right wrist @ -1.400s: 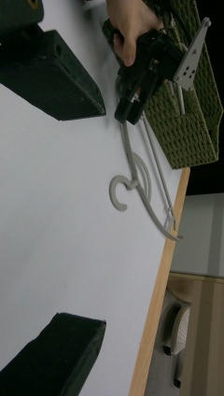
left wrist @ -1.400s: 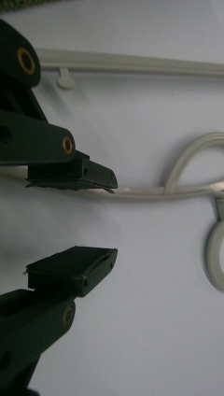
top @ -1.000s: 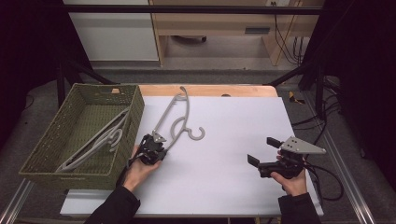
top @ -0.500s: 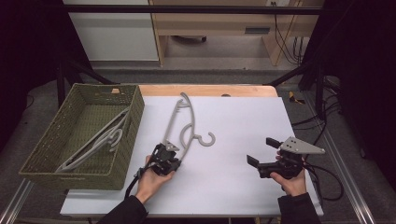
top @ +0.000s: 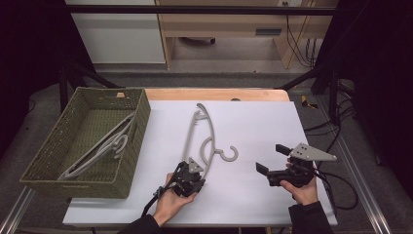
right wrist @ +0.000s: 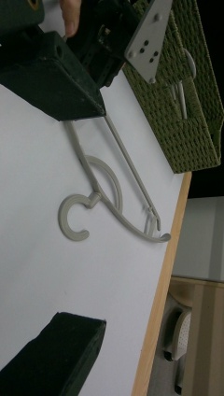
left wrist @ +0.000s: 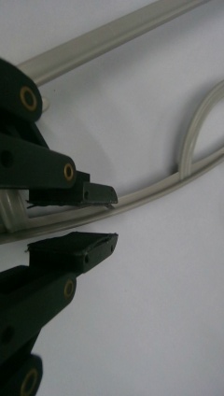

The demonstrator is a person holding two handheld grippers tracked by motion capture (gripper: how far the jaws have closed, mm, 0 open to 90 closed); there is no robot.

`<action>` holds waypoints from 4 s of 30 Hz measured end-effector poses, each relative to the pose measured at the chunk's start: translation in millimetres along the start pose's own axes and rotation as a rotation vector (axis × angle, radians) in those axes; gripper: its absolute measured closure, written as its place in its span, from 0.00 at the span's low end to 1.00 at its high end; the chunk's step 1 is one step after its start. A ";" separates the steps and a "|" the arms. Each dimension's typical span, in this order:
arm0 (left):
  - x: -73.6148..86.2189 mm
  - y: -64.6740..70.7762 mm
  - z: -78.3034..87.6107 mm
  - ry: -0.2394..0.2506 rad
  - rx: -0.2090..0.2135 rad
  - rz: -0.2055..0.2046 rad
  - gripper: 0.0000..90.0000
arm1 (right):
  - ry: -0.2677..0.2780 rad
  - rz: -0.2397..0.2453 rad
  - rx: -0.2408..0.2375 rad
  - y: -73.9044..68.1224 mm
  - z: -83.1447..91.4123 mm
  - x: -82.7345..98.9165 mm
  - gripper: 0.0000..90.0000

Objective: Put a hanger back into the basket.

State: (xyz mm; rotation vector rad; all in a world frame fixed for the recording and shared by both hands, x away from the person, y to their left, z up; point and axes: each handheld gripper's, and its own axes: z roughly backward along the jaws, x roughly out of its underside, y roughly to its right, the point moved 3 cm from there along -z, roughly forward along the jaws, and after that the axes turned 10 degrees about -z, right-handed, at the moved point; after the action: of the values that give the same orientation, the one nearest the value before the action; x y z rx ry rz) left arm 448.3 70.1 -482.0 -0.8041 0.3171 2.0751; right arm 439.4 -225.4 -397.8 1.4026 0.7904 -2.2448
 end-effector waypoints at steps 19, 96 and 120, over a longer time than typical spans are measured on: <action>43.5 -38.7 92.3 0.257 -0.004 -0.058 0.27 | -0.070 -0.048 0.061 -43.6 -54.2 9.2 0.07; 77.8 -46.1 90.2 0.228 -0.056 -0.026 0.16 | -0.560 -0.171 0.310 3.4 -71.7 62.6 0.80; 77.9 -45.3 87.9 0.217 -0.049 -0.032 0.16 | -0.586 -0.145 0.290 24.8 -66.1 65.1 0.88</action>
State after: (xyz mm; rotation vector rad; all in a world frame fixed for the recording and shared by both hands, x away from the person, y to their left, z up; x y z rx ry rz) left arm 414.5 189.8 -462.6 -1.0604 0.3700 1.9759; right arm 471.3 -203.8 -485.8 0.7216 0.3863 -2.7604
